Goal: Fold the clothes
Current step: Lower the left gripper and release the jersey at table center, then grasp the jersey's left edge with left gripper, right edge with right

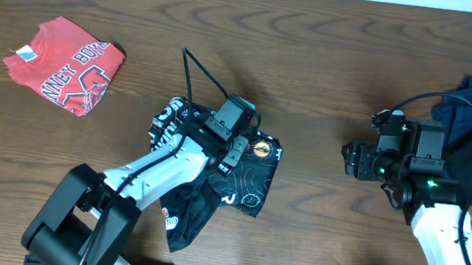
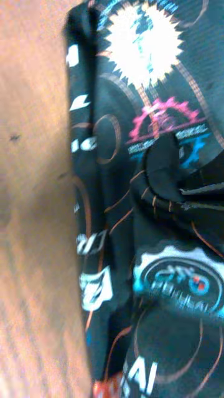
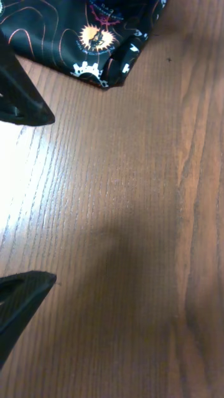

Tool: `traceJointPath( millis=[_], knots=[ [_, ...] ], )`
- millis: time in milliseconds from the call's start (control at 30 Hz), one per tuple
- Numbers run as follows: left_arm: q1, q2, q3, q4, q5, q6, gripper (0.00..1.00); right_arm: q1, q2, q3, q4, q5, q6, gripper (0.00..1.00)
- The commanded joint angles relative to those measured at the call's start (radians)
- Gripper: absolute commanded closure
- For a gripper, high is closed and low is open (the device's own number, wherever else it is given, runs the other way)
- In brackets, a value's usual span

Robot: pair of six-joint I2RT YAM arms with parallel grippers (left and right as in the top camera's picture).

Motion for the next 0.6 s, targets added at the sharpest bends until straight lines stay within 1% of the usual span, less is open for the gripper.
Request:
traceJointPath(
  millis=[0,67,167,233,267,300,467,567],
  knots=[
    [0.018,0.009,-0.003,0.004,-0.063,0.003,0.94,-0.004,0.002,0.018,0.002,-0.008,-0.003,0.33],
    [0.026,-0.004,0.008,-0.015,-0.063,0.002,0.94,-0.004,0.002,0.018,0.003,-0.008,-0.003,0.34],
    [0.054,-0.072,0.062,-0.102,-0.063,0.002,0.94,-0.004,0.002,0.018,0.014,-0.029,-0.006,0.39],
    [0.086,-0.148,0.108,-0.160,-0.063,0.001,0.94,0.001,0.002,0.019,0.030,-0.141,-0.070,0.43],
    [0.105,-0.188,0.129,-0.180,-0.063,0.001,0.94,0.013,0.002,0.019,0.040,-0.194,-0.103,0.43],
    [0.124,-0.229,0.151,-0.198,-0.063,0.001,0.94,0.026,0.004,0.019,0.047,-0.198,-0.105,0.43],
    [0.239,-0.452,0.228,-0.267,-0.063,0.002,0.94,0.139,0.030,0.020,0.077,-0.198,-0.110,0.29],
    [0.298,-0.577,0.228,-0.277,-0.062,0.002,0.94,0.227,0.071,0.022,0.116,-0.194,-0.119,0.24]
  ],
)
